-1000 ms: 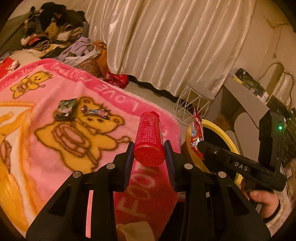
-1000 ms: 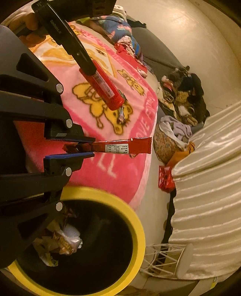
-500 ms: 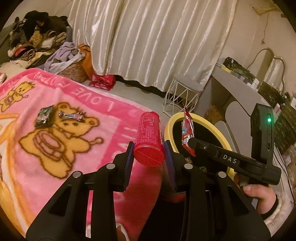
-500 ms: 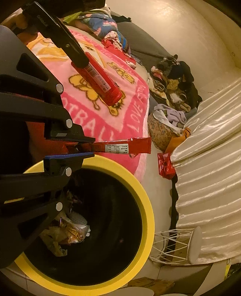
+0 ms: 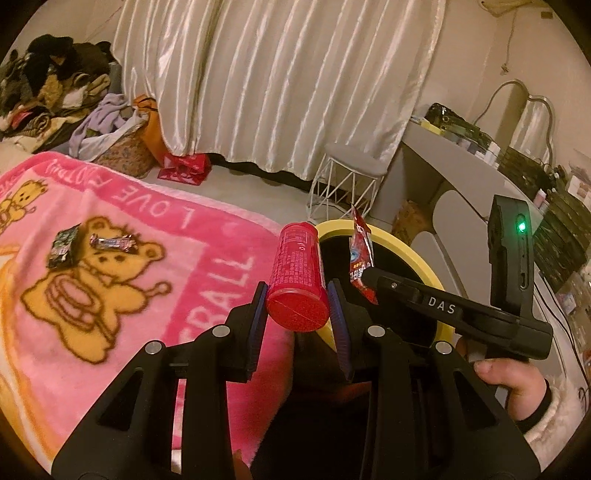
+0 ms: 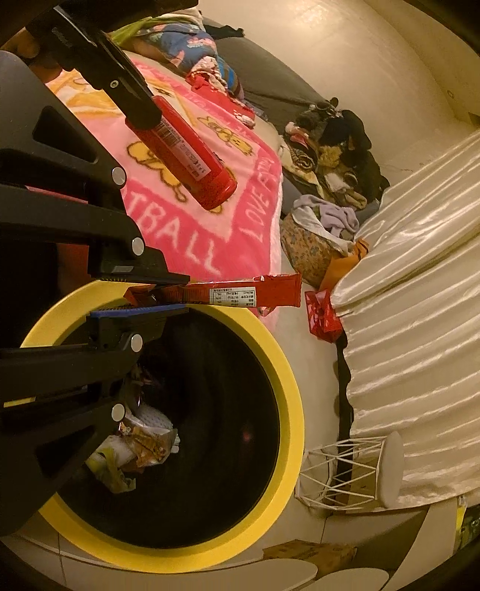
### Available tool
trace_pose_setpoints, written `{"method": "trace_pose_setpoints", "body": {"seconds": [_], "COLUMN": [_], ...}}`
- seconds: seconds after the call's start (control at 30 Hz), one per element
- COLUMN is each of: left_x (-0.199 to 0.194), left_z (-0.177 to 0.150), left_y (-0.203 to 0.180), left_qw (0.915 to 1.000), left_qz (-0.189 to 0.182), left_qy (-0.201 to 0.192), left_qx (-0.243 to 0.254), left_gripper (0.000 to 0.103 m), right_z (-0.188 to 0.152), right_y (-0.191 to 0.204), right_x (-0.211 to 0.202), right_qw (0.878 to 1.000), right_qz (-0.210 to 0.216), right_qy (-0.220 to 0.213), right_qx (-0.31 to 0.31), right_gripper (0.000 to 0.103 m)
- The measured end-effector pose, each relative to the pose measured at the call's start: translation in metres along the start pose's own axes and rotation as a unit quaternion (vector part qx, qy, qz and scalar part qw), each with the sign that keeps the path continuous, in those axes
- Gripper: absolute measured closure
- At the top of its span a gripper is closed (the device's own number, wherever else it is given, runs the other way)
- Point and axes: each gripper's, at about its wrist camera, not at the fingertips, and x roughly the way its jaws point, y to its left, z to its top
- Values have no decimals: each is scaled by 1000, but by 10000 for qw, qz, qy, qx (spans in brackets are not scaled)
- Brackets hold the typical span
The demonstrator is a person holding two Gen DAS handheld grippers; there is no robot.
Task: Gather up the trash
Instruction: 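Carry the red tube and red stick wrapper over the yellow-rimmed bin, then open both tools to drop the red tube and stick wrapper into the bin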
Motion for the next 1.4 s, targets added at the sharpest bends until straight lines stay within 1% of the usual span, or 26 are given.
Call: {"method": "trace_pose_setpoints", "body": {"seconds": [0.8, 1.2, 1.4], "left_x": [24, 50, 64], "left_z": [-2, -8, -8], "left_y": [-41, -58, -67], "left_qw": [9982, 9964, 9943], "left_qz": [-290, -401, -431], "left_qy": [188, 412, 517], "left_qx": [482, 628, 829], "left_gripper": [77, 77, 77], "right_z": [1, -1, -5], "right_y": [-50, -78, -93], "right_x": [-27, -30, -31], "right_qw": [9971, 9934, 9915], "right_qz": [-546, -821, -896], "right_qy": [-263, -221, -177], "right_qx": [459, 772, 928], "right_gripper": [93, 93, 93]}}
